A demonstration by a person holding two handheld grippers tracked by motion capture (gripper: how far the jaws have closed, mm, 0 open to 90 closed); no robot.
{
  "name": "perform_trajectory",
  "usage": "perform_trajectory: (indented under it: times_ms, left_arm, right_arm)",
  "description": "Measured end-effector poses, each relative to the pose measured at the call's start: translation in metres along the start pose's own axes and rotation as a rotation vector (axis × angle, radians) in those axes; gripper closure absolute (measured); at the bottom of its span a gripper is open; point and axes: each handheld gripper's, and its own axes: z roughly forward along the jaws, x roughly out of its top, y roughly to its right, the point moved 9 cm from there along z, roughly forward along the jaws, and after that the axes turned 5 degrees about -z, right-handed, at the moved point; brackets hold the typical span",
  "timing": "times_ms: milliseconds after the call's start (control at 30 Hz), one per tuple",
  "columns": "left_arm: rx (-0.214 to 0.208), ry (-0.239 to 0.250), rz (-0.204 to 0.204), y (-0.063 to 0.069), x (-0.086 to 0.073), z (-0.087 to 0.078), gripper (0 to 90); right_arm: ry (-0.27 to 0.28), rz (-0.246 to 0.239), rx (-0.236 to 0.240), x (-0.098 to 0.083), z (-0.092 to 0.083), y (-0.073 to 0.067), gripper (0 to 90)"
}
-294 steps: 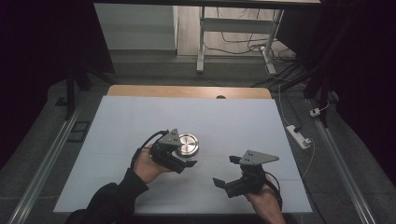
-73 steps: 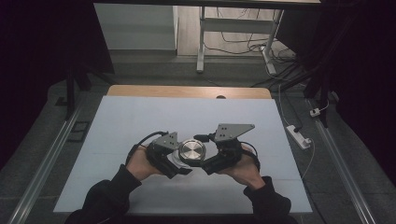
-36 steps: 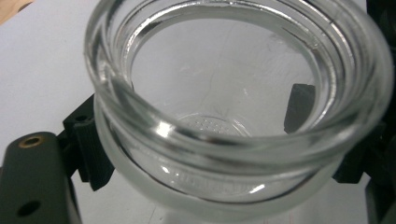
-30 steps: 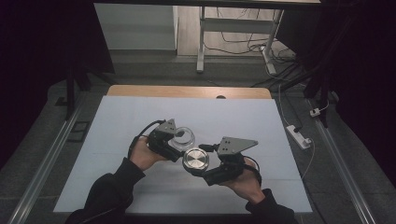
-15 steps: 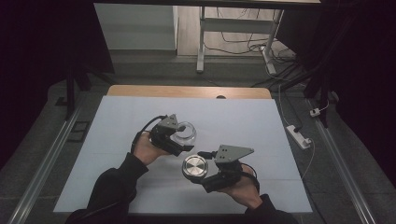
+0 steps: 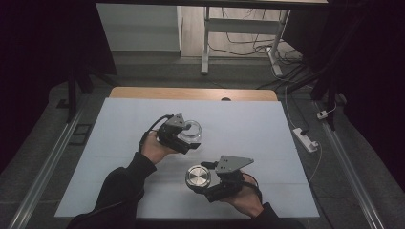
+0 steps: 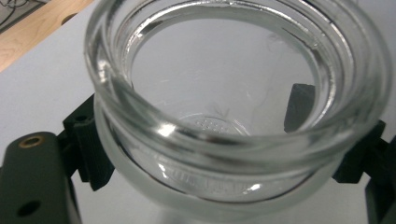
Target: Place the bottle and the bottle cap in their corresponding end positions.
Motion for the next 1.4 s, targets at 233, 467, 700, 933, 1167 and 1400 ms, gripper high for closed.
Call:
perform_trajectory:
  times_ms: [233,467,700,933,1167,1400]
  left_arm:
    - [0.021,0.011,-0.016,-0.011,0.0,0.008,15.5]
    - [0.04,0.0,-0.017,-0.019,-0.003,0.019,15.5]
    - [0.057,-0.002,-0.036,-0.025,-0.007,0.03,15.5]
    - [0.073,-0.005,-0.046,-0.032,-0.011,0.037,15.5]
    - [0.084,-0.009,-0.045,-0.033,-0.012,0.042,15.5]
    - [0.095,-0.02,-0.056,-0.037,-0.017,0.046,15.5]
  right_arm:
    - [-0.016,0.005,-0.005,-0.009,0.009,0.002,19.6]
    - [-0.032,0.005,-0.012,-0.019,0.02,0.004,19.6]
    - [-0.059,0.009,-0.009,-0.028,0.029,0.006,19.6]
    - [-0.083,-0.001,-0.013,-0.037,0.038,0.01,19.6]
    - [-0.118,0.006,-0.011,-0.047,0.046,0.012,19.6]
    - [-0.154,0.004,-0.011,-0.055,0.052,0.013,19.6]
